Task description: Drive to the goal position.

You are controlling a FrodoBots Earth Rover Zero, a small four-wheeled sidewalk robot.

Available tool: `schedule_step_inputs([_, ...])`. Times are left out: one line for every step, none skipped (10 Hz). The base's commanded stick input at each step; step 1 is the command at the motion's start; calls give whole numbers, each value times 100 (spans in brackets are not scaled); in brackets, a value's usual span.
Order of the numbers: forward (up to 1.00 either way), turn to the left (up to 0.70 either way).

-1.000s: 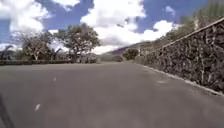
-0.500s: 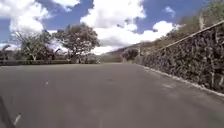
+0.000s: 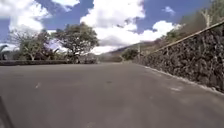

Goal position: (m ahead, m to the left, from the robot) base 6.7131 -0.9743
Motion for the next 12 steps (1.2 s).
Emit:
schedule_step_inputs([70, 0])
schedule_step_inputs([70, 0])
schedule_step_inputs([70, 0])
schedule_step_inputs([70, 0])
schedule_step_inputs([70, 0])
schedule_step_inputs([70, 0])
schedule_step_inputs([70, 0])
schedule_step_inputs([70, 0])
schedule_step_inputs([70, 0])
schedule_step_inputs([70, 0])
schedule_step_inputs([70, 0])
schedule_step_inputs([70, 0])
